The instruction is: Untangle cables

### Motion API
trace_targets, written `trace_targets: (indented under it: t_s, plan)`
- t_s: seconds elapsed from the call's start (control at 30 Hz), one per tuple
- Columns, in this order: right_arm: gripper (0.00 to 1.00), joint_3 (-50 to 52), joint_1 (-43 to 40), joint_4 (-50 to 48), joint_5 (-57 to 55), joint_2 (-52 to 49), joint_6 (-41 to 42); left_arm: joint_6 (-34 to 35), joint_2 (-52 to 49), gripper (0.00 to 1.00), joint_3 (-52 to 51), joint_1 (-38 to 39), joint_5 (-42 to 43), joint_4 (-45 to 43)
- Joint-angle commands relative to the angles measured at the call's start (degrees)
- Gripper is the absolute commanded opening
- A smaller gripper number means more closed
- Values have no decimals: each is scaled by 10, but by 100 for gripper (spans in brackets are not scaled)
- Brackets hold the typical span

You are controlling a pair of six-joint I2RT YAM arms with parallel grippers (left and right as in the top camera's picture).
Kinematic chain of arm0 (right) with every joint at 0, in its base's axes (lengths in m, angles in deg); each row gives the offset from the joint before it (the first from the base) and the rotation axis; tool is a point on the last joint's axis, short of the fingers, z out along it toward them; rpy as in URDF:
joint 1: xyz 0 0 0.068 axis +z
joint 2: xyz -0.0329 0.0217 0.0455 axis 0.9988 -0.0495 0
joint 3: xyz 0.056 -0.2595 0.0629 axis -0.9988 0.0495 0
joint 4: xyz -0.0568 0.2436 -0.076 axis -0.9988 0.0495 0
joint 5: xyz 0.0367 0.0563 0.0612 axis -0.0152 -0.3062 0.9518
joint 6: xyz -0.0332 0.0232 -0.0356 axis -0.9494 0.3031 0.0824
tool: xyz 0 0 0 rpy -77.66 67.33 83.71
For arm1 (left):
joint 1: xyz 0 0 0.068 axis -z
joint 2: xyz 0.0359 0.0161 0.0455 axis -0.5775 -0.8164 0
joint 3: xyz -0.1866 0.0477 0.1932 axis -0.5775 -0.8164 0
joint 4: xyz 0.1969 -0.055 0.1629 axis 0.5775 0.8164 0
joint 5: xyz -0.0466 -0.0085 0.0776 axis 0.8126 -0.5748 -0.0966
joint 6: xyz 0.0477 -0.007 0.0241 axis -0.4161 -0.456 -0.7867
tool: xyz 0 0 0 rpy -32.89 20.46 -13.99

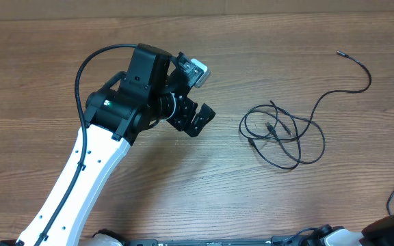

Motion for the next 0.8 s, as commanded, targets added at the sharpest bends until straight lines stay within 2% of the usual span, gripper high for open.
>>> trace_targets:
  t_s: [0.0, 0.13, 0.2, 0.27, 0.3, 0.33, 0.37, 0.4, 0.5, 0.67, 0.77]
  plan:
    - [4, 73, -13, -69, 131, 7, -81, -2, 5, 100, 8, -3, -2, -2]
    - [4, 189, -13, -166, 218, 7, -143, -2, 5, 100, 8, -3, -2, -2]
    - [5, 217, -13, -181, 228, 7, -157, -2, 5, 100, 8, -3, -2, -2]
    - [32, 242, -13, -177, 231, 7, -156, -2, 5, 100, 8, -3, -2, -2]
    - [37, 246, -13, -172, 231, 7, -156, -2, 5, 100, 8, -3, -2, -2]
    - [51, 247, -13, -164, 231, 7, -155, -2, 5, 100, 8, -3, -2, -2]
    - [69, 247, -13, -159, 234, 7, -155, -2, 5, 100, 8, -3, -2, -2]
    - [100, 247, -13, -155, 242, 7, -155, -2, 5, 100, 8, -3, -2, -2]
    - [100, 247, -13, -137, 304, 8, -202, -2, 5, 100, 8, -3, -2, -2]
    - [100, 246, -13, -95, 303, 39, -231, -2, 5, 100, 8, -3, -2, -2]
    - [100, 246, -13, -82, 304, 99, -232, -2, 5, 100, 8, -3, -2, -2]
